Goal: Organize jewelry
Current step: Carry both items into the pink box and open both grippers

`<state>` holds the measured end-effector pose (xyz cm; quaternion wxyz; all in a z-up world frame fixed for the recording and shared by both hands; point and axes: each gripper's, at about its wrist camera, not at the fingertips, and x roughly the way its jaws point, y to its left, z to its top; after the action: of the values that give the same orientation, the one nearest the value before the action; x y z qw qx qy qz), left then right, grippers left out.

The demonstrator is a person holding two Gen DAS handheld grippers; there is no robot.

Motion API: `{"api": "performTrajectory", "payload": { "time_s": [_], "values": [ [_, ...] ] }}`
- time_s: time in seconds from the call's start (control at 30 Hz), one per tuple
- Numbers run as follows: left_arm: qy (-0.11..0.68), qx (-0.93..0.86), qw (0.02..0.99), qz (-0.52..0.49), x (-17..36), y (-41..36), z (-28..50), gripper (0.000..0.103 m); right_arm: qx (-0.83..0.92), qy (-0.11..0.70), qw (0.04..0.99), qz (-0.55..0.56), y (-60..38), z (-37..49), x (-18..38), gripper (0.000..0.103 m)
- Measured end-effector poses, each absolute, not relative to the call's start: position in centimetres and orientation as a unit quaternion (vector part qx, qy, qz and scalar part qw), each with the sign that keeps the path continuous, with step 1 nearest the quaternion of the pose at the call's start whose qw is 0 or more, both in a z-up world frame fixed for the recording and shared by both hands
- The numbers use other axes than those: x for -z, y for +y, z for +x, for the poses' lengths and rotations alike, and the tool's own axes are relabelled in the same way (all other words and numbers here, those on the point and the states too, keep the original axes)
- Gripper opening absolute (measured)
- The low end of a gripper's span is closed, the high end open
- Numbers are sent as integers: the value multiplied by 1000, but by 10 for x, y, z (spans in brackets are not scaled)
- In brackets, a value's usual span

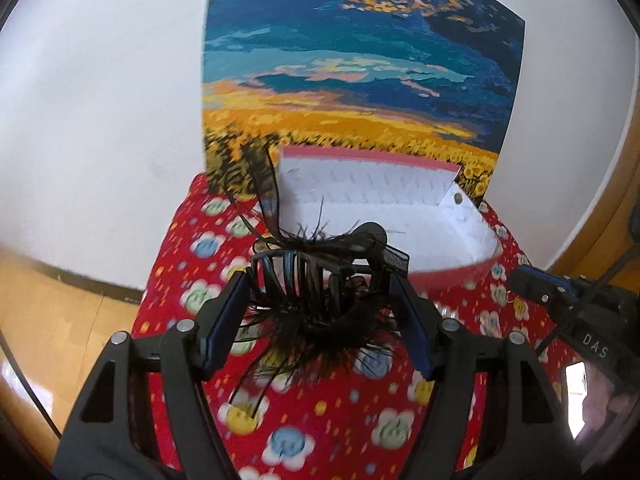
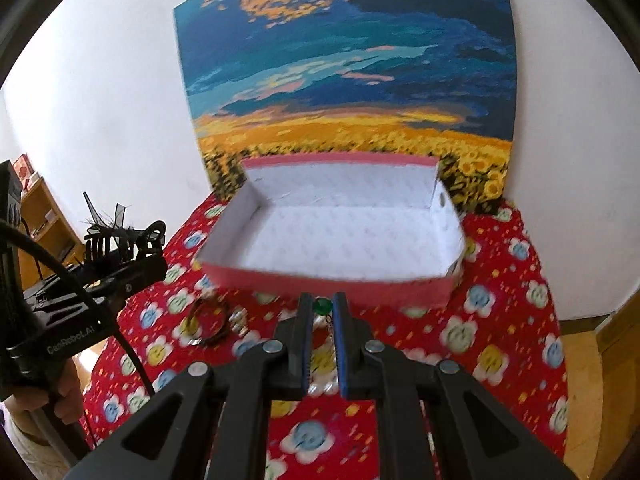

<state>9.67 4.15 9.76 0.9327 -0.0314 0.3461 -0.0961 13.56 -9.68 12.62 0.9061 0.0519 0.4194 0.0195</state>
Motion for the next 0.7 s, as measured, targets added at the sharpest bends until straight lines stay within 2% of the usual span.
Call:
{"api": "performTrajectory", "payload": {
  "time_s": [0.27, 0.7],
  "values": [
    [350, 107, 931, 1, -92, 8, 148, 64, -1, 423, 904, 58, -131, 182, -117, 11],
    [409, 94, 907, 24, -42, -13, 202, 64, 21, 475, 878, 58, -160, 229, -68, 11]
  ]
}}
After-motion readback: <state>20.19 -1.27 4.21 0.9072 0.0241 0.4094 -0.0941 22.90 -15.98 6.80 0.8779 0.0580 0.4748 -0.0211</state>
